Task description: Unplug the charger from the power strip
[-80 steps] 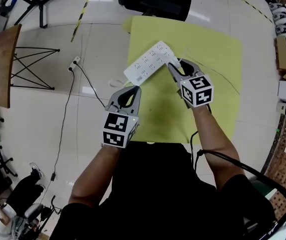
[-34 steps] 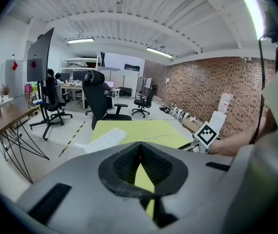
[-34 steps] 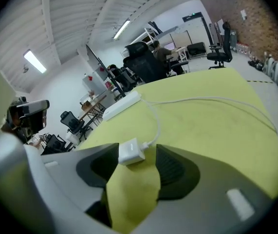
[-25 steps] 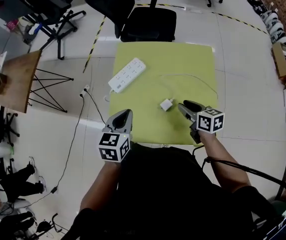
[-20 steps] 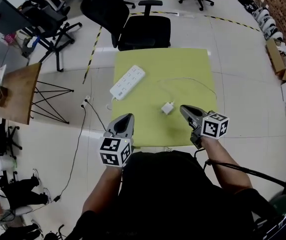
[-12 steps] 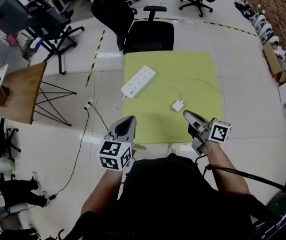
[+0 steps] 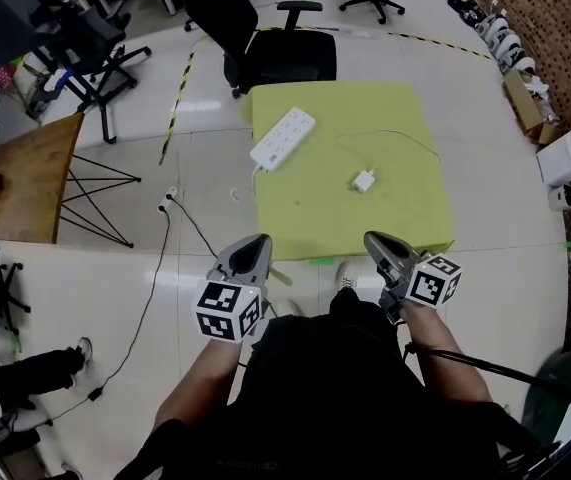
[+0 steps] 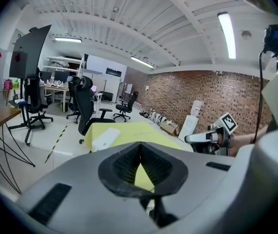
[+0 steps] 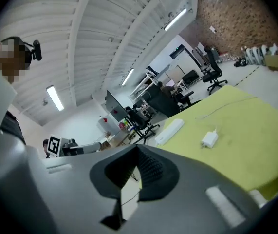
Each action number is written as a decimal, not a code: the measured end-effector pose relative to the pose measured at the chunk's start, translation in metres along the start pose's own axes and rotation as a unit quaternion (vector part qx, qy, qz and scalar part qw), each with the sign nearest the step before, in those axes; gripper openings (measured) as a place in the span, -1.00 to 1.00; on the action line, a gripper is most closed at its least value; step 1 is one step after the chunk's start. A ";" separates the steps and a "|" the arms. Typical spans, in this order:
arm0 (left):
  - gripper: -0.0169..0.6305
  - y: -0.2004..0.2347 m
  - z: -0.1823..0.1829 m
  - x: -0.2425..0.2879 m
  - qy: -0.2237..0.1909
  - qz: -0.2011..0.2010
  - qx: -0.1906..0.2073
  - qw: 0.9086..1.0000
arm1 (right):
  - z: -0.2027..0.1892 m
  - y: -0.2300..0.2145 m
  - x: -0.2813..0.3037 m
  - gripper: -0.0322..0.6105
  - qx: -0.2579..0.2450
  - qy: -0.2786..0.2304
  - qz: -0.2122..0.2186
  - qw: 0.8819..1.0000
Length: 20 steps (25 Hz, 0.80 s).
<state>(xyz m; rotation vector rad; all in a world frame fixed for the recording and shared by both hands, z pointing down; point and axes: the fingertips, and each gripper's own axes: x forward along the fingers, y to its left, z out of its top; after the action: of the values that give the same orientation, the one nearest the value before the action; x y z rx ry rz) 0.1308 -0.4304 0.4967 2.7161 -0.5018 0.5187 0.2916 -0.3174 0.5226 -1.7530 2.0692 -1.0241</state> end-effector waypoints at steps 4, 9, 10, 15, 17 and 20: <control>-0.93 -0.001 0.002 -0.007 -0.008 -0.002 0.001 1.000 | -0.012 0.010 -0.010 -0.89 -0.039 0.010 -0.022 0.999; -0.93 -0.009 0.007 -0.018 -0.023 0.010 0.001 1.000 | -0.001 0.023 -0.016 -0.89 -0.080 0.016 -0.012 0.997; -0.93 -0.008 0.006 -0.020 -0.024 0.014 -0.003 1.000 | 0.001 0.025 -0.014 -0.90 -0.085 0.019 -0.008 0.996; -0.93 -0.019 0.003 -0.016 -0.029 0.025 -0.013 0.999 | 0.012 0.027 -0.016 -0.90 -0.112 0.033 0.004 0.993; -0.93 -0.025 0.004 -0.012 -0.030 0.030 -0.012 0.999 | 0.015 0.026 -0.019 -0.90 -0.125 0.037 0.008 0.991; -0.93 -0.034 0.003 -0.007 -0.031 0.036 -0.012 0.999 | 0.014 0.022 -0.024 -0.90 -0.137 0.048 0.016 0.989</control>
<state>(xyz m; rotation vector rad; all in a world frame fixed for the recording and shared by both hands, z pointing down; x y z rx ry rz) 0.1393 -0.3998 0.4824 2.7054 -0.6190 0.4456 0.2889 -0.2989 0.4918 -1.8195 2.3883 -0.8634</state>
